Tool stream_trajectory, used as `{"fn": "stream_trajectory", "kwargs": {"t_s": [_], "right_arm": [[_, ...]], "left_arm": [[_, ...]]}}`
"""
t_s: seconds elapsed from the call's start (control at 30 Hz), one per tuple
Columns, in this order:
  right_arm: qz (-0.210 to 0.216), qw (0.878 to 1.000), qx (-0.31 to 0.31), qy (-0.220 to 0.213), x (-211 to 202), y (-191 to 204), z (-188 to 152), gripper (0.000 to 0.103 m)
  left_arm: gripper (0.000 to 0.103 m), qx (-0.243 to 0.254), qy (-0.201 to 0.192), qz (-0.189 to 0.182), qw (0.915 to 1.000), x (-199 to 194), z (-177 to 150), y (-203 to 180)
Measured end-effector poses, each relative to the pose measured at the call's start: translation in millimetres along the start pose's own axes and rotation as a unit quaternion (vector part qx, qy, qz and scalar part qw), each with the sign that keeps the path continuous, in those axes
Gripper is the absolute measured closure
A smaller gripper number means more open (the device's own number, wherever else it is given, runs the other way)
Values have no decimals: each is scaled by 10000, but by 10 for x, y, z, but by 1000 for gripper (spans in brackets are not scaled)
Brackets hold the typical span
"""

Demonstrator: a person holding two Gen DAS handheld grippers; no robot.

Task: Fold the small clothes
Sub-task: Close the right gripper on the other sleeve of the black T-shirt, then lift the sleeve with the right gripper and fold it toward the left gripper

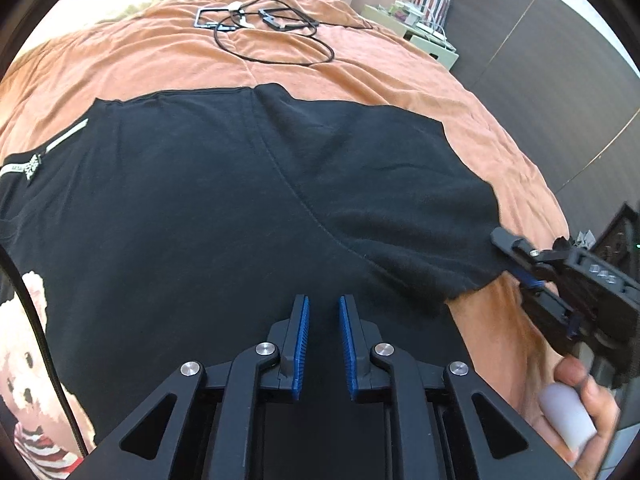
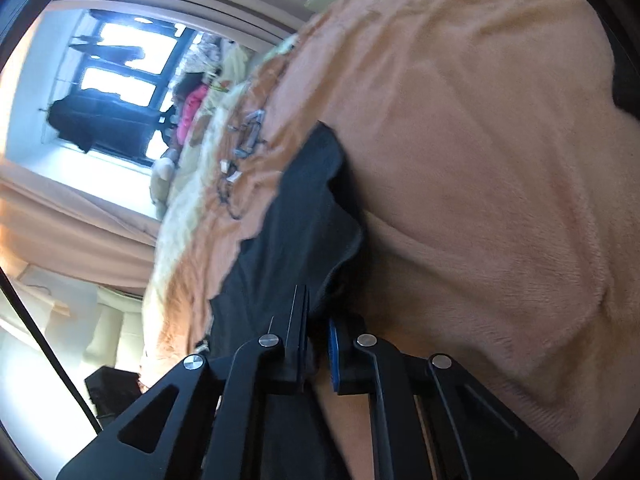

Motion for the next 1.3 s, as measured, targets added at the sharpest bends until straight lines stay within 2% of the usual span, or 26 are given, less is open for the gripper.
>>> {"fn": "stream_trajectory", "kwargs": {"t_s": [0.2, 0.4, 0.53, 0.57, 0.63, 0.7, 0.77, 0.8, 0.83, 0.87, 0.9, 1.03, 1.13, 1.17, 1.23, 1.27, 1.3], "right_arm": [[313, 9988, -386, -9, -79, 318, -103, 102], [653, 9953, -669, 234, -67, 610, -310, 103], [760, 9933, -804, 319, -49, 644, -313, 103], [720, 9930, -882, 313, -46, 663, -300, 103], [354, 9941, -981, 287, -58, 640, -250, 103], [11, 9957, -869, 336, -12, 538, -188, 103], [-117, 9964, -743, 394, 6, 447, -158, 102], [-191, 9970, -660, 360, -6, 372, -124, 95], [-328, 9974, -567, 296, -27, 291, -87, 70], [-408, 9975, -513, 258, -41, 253, -69, 53], [-451, 9980, -410, 168, -76, 168, -36, 30], [-344, 9993, 117, -36, -182, -109, 62, 30], [-332, 9985, 429, -62, -182, -247, -25, 32], [-282, 9985, 469, -43, -162, -293, -26, 36], [-307, 9983, 494, -12, -146, -305, -60, 54], [-266, 9980, 564, -27, -120, -338, -42, 57], [-247, 9975, 658, -41, -90, -376, -22, 65]], "left_arm": [[86, -9, -4, -51, 10000, 21, 29, -24], [86, -98, -1, -40, 9999, -32, 43, 74], [86, -169, -8, -4, 9999, -88, 39, 167], [86, -171, -6, 9, 9999, -98, 36, 182], [86, -183, -4, 29, 9998, -118, 35, 207], [86, -196, -13, 20, 9998, -128, 46, 208], [86, -177, -25, 14, 9998, -131, 58, 187], [86, -167, -31, 11, 9999, -132, 60, 176], [86, -155, -41, -2, 9999, -134, 64, 160], [86, -141, -41, -22, 9999, -128, 71, 138], [86, -132, -34, -41, 9999, -119, 75, 119], [86, -96, -21, -67, 9999, -86, 78, 75], [86, -89, -4, -62, 9999, -27, 85, 49], [86, -87, 10, -67, 9999, -4, 86, 41], [86, -58, 22, -59, 10000, 33, 90, 27], [86, -48, 14, -49, 10000, 43, 94, 25], [86, -53, 1, -41, 10000, 55, 103, 29]]}}
Point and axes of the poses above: each gripper's, at about its wrist camera, not at the fingertips, and x roughly the way its jaws point, y to its left, z to its top, the point moved 2 cm from there along x, roughly the way its jaws point, and after that the axes turned 5 degrees about z, right-handed, at the moved point
